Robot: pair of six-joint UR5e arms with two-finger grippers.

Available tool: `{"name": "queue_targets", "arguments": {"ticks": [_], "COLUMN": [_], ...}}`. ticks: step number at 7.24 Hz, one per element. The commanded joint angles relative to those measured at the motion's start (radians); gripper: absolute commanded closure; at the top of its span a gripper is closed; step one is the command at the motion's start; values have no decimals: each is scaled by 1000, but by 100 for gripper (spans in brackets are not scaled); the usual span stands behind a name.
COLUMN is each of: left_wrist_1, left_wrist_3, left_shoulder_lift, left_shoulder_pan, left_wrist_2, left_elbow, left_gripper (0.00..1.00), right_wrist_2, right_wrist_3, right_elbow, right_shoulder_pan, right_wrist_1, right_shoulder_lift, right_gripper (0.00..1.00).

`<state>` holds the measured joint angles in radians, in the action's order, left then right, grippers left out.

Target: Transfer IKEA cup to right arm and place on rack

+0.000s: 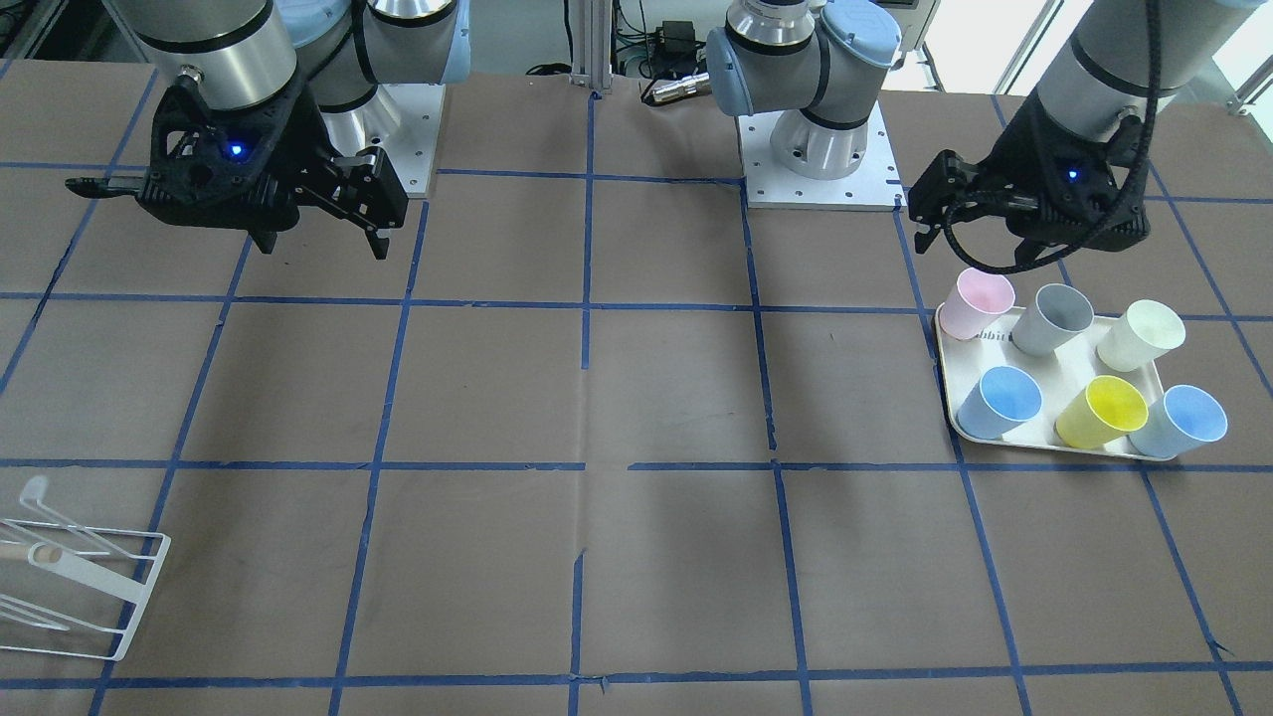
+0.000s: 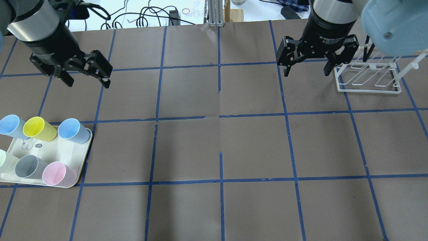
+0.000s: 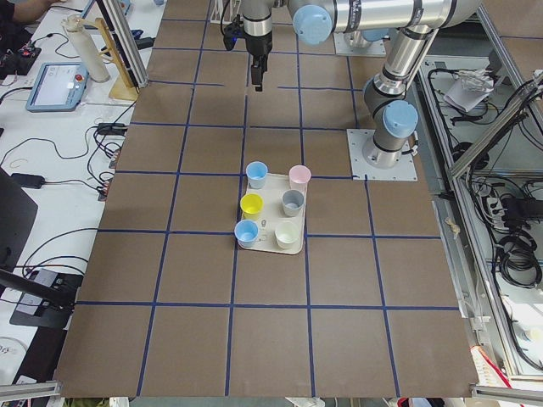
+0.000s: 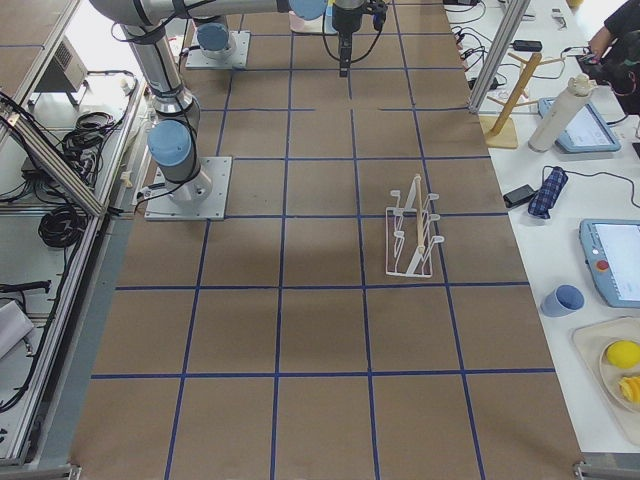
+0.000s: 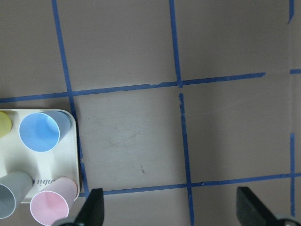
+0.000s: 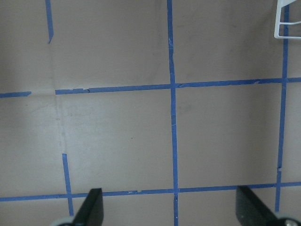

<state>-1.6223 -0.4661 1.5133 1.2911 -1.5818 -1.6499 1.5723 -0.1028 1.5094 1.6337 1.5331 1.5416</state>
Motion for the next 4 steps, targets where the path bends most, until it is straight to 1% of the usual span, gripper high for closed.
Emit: {"name": "queue_targets", "arguments": {"ticks": [1, 2, 4], "left_wrist_1": [50, 102, 297], "left_wrist_3": [-316, -464, -790], "left_shoulder_lift": [-27, -28, 5], "left_shoulder_pan": [-216, -311, -512], "left_wrist_2": [2, 2, 2], "left_elbow": [-117, -160, -247], "left_gripper": [0, 0, 0], "right_wrist_2": [0, 0, 3], "right_wrist_3": [0, 0, 0], "right_elbow": [0, 2, 2], "right_shoulder_pan": [0, 0, 0], "right_wrist_1": [-1, -1, 1], "right_shoulder_lift": [0, 2, 2], "right_gripper": [0, 0, 0]}}
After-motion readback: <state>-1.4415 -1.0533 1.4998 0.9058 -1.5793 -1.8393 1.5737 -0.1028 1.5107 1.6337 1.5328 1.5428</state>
